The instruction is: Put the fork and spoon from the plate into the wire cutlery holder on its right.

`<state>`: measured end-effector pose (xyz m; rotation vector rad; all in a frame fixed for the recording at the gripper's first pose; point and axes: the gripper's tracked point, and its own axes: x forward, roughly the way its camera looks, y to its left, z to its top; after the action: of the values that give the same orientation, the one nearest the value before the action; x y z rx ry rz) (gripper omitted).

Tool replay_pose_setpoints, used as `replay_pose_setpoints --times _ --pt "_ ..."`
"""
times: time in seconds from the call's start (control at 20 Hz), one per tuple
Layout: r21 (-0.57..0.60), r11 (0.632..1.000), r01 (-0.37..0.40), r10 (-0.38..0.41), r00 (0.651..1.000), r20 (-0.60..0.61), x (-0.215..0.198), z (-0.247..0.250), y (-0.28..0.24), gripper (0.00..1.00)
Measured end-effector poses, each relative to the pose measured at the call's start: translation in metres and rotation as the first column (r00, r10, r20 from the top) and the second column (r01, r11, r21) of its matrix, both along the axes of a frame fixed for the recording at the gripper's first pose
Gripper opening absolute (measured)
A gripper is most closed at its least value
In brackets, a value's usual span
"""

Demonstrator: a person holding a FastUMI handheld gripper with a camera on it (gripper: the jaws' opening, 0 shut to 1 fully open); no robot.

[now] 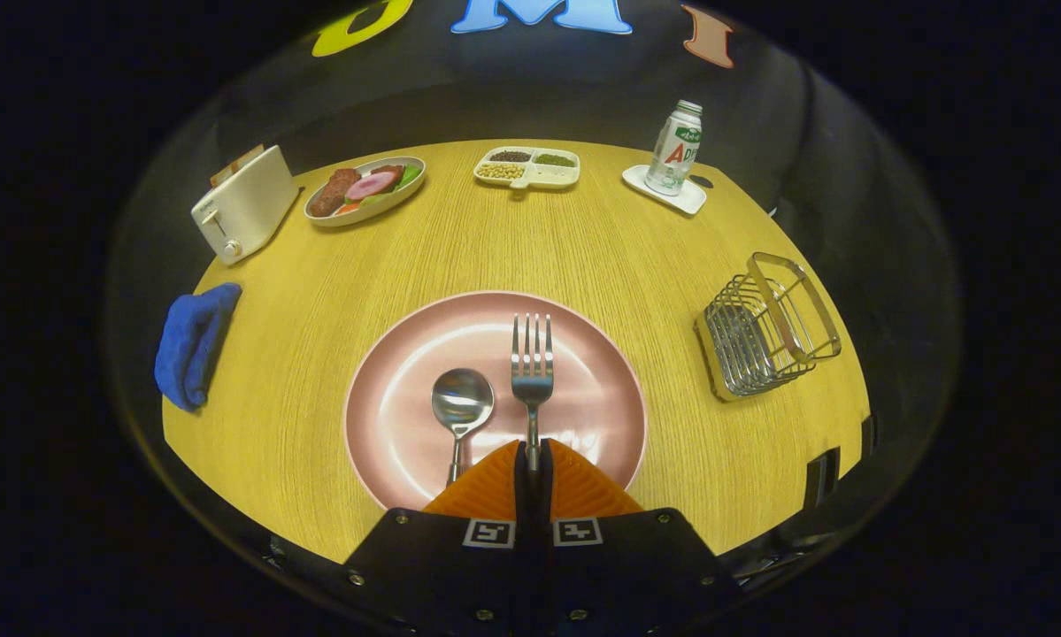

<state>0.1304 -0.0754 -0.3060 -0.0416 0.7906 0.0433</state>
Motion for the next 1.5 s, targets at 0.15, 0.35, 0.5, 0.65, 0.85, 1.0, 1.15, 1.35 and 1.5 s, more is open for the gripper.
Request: replay_pose_setpoints --times 0.15,0.35,0.5,0.65,0.85,1.0,1.15,1.35,1.5 --pt "-0.03 0.999 0.017 -0.017 1.0 -0.001 -0.003 0.013 -0.011 0.02" --pt "-0.067 0.996 0.051 -0.051 0.999 0.0 -0.005 0.036 -0.038 0.02" --pt "-0.081 0.992 0.095 -0.094 0.995 0.021 -0.001 0.058 -0.065 0.02" --pt "-0.083 0.985 0.154 -0.151 0.987 0.047 0.007 0.077 -0.099 0.02" --pt "-0.118 0.97 0.213 -0.213 0.977 0.007 0.011 0.074 -0.149 0.02" --pt "-0.136 0.961 0.241 -0.248 0.968 -0.035 0.011 0.069 -0.176 0.02" --pt "-0.136 0.962 0.237 -0.248 0.966 -0.075 0.016 0.063 -0.191 0.02" --pt "-0.132 0.975 0.179 -0.198 0.968 -0.153 0.02 0.054 -0.19 0.01" --pt "-0.115 0.982 0.153 -0.172 0.968 -0.185 0.022 0.051 -0.186 0.02"
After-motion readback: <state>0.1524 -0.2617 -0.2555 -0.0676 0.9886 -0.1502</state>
